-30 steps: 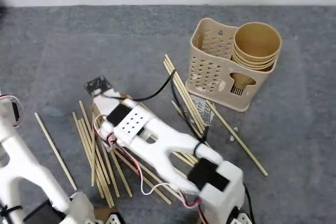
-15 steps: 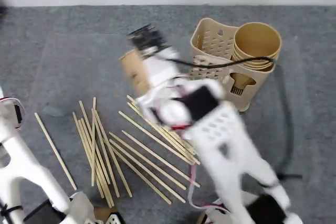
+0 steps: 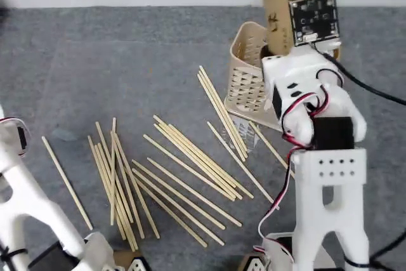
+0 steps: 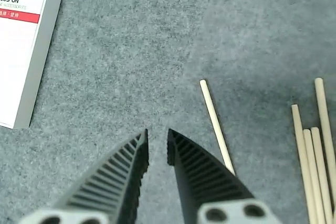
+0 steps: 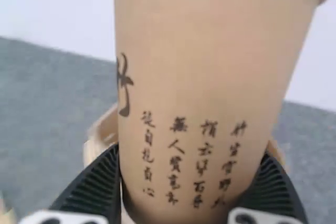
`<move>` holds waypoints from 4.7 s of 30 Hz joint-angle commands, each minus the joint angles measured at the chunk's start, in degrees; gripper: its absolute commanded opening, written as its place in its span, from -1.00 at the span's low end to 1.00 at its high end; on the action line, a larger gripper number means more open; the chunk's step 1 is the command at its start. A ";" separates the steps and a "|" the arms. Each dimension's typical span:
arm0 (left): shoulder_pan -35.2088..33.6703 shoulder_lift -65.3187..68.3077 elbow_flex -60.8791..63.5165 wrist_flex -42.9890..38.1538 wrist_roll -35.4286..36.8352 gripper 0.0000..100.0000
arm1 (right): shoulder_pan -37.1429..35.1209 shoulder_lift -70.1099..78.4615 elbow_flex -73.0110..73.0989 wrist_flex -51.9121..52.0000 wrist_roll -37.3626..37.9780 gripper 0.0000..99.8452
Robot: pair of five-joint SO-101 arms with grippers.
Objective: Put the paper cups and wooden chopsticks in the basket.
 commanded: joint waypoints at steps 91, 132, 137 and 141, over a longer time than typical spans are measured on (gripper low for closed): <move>0.62 -1.67 6.02 -4.04 0.18 -0.86 | 28.44 38.99 10.29 -35.12 -15.56 -0.93; -3.87 -2.11 5.76 -4.31 0.35 -0.86 | 8.57 49.80 -24.62 -10.24 -18.02 -0.46; -3.87 -2.11 5.93 -4.31 0.44 -0.86 | 7.87 60.79 -38.68 -10.07 -18.02 -0.46; -3.60 -2.11 5.93 -4.31 0.44 -0.86 | 8.04 69.32 -49.58 -10.24 -18.11 -0.46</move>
